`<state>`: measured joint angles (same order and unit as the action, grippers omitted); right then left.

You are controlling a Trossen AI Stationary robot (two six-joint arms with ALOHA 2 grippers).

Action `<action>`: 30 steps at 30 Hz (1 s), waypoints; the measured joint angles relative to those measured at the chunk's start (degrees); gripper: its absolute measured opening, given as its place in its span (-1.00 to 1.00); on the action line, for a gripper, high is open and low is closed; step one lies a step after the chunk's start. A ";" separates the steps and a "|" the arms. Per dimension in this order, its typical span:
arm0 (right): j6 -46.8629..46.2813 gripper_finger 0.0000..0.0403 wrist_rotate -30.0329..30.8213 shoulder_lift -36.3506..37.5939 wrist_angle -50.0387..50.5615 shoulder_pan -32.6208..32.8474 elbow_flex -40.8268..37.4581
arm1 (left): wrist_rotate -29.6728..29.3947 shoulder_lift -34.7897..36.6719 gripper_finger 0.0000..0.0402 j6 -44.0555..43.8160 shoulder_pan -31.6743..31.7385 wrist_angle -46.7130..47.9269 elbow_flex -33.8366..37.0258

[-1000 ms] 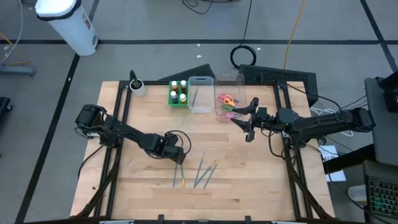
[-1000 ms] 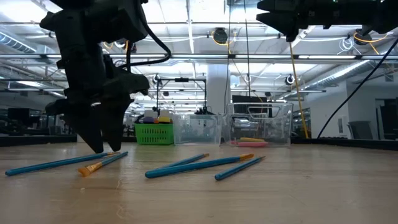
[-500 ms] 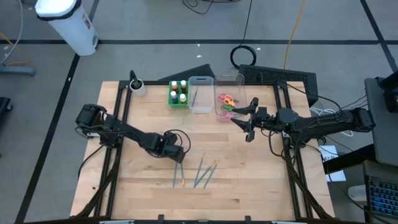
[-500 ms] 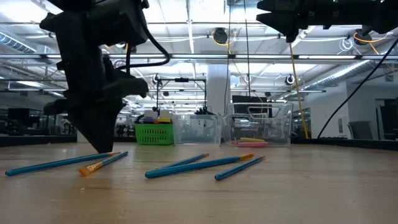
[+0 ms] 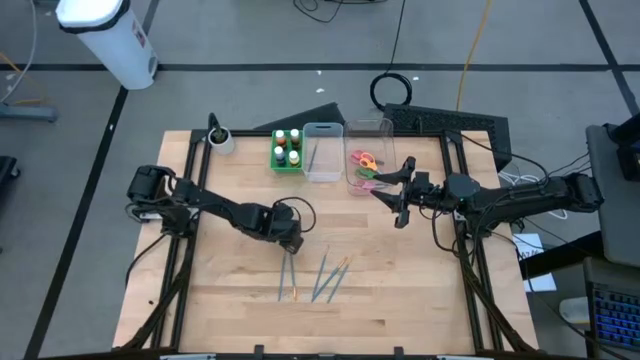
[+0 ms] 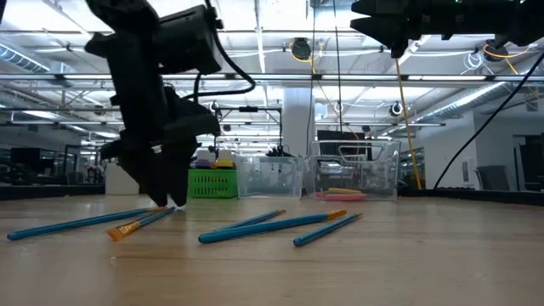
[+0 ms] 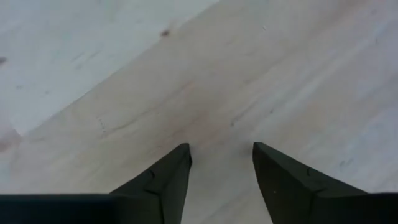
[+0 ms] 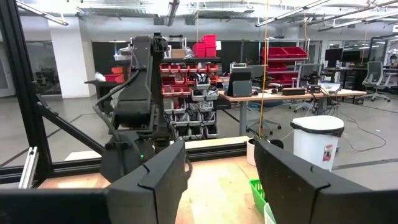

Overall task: Pick & Place Paint Supplies
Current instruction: Put the blue paint brush into the white bin

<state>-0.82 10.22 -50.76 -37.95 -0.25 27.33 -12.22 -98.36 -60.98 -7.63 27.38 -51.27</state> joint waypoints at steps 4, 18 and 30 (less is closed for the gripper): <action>0.00 -0.08 0.00 0.00 0.00 0.00 0.00 | 1.49 -0.36 -0.05 3.93 0.26 6.44 -5.54; -0.02 -0.08 0.02 -0.02 0.22 0.36 0.00 | -3.05 -8.99 -0.05 -0.89 -7.91 23.34 -22.79; 0.09 -0.08 0.07 -0.02 -0.35 1.22 0.00 | 0.21 -11.40 -0.05 -10.66 -8.69 30.46 -22.94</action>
<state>-0.73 10.28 -50.78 -38.30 0.97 27.33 -12.01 -109.76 -71.64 -16.32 57.84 -74.22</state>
